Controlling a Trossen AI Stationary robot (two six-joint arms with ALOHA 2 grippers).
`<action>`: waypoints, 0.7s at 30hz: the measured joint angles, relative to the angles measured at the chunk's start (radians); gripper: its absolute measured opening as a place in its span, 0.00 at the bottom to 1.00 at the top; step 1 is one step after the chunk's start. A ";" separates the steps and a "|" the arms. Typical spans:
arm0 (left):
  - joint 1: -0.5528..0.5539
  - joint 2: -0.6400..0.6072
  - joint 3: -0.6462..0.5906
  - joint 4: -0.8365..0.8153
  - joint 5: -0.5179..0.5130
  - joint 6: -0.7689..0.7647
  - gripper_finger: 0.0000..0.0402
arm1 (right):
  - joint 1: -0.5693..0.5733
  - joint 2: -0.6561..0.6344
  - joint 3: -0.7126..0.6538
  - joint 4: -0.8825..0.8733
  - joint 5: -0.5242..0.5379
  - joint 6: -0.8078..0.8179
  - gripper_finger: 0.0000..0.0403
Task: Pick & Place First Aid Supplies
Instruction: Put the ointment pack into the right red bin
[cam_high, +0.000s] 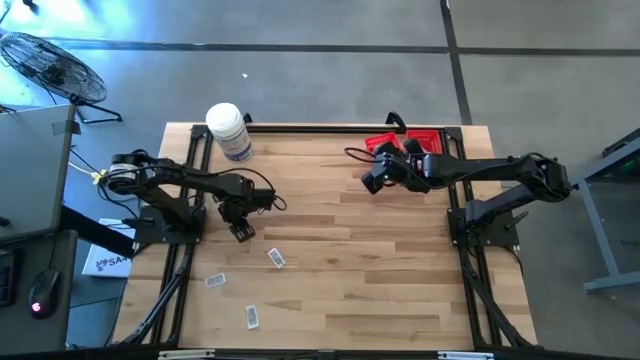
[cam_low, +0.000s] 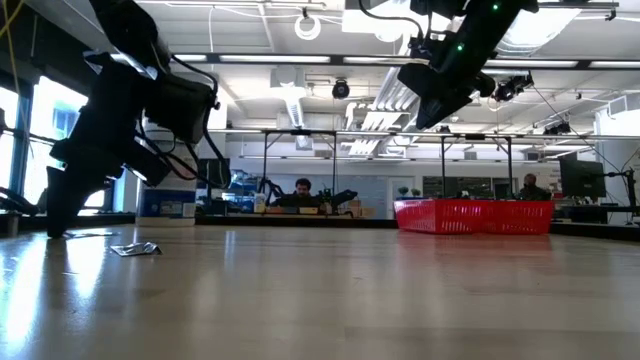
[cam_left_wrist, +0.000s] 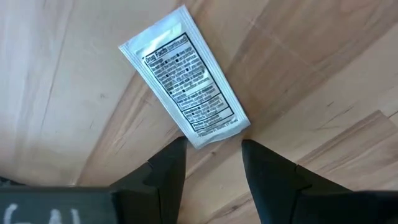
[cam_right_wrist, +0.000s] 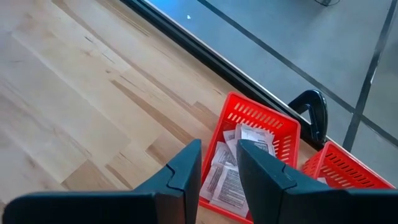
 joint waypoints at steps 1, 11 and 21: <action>0.000 0.000 0.000 0.000 0.000 0.000 0.39 | 0.000 0.000 0.000 0.000 -0.003 0.000 0.24; 0.001 0.005 -0.015 0.047 0.000 0.022 0.39 | 0.000 0.000 0.000 0.000 -0.022 0.001 0.24; 0.000 0.005 -0.035 0.078 -0.036 0.001 0.37 | 0.000 0.000 0.000 0.012 -0.027 0.001 0.24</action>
